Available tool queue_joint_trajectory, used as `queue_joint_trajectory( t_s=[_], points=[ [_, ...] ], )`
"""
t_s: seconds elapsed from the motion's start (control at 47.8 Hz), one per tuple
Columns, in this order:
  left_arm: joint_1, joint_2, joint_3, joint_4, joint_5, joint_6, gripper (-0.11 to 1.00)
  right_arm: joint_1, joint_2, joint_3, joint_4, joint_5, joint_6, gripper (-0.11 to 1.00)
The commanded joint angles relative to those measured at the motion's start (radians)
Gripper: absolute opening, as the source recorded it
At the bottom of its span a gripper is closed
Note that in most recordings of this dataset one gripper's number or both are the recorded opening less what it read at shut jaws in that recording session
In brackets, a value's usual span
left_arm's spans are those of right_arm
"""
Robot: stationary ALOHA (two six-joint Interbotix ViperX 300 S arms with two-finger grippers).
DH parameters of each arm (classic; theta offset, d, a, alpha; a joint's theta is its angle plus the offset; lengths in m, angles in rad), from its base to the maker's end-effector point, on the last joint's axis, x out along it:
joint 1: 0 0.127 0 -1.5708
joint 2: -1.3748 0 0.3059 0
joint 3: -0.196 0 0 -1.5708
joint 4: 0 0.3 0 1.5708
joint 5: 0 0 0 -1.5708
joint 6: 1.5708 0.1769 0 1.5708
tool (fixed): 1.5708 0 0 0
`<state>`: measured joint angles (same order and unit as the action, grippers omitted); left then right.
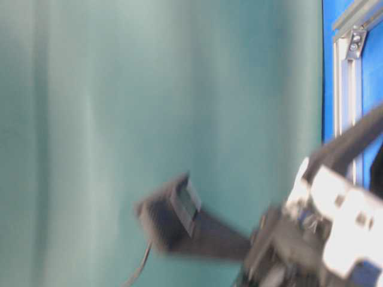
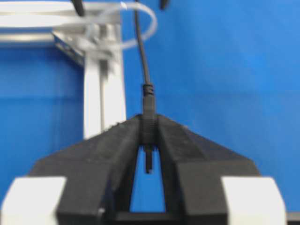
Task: Insert the wire through the string loop located on the right side.
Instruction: 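Open the right gripper and pull the cable left through the loop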
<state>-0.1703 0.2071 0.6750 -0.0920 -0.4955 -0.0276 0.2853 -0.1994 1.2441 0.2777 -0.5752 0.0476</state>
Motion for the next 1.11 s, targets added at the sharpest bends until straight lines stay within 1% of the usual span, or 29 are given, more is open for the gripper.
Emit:
queue_joint_trajectory(
  t_s=[0.0,0.126,0.251,0.46,0.628,0.816,1.005,1.088],
  points=[
    [-0.011,-0.095,0.091,0.002,-0.037,-0.008,0.08,0.002,-0.006,-0.015,-0.003,-0.005,-0.002,0.96],
    [-0.017,-0.169,0.209,0.002,-0.04,-0.017,0.08,0.003,-0.005,-0.014,-0.003,-0.003,-0.002,0.96],
    [-0.02,-0.239,0.307,0.002,-0.04,-0.023,0.08,0.005,-0.005,-0.015,-0.003,0.005,-0.002,0.96],
    [-0.025,-0.365,0.471,0.002,-0.032,-0.089,0.08,0.005,-0.006,-0.015,-0.003,0.014,-0.002,0.96],
    [-0.044,-0.474,0.584,0.002,-0.029,-0.1,0.08,0.005,-0.006,-0.017,-0.003,0.014,-0.008,0.96],
    [-0.064,-0.537,0.64,0.002,-0.017,-0.089,0.08,0.005,-0.006,-0.02,-0.003,0.014,-0.009,0.96],
    [-0.064,-0.52,0.624,0.003,0.061,-0.091,0.08,0.005,-0.006,-0.021,-0.003,0.014,-0.009,0.96],
    [-0.064,-0.515,0.62,0.003,0.078,-0.091,0.08,0.005,-0.006,-0.023,-0.003,0.014,-0.009,0.96]
  ],
)
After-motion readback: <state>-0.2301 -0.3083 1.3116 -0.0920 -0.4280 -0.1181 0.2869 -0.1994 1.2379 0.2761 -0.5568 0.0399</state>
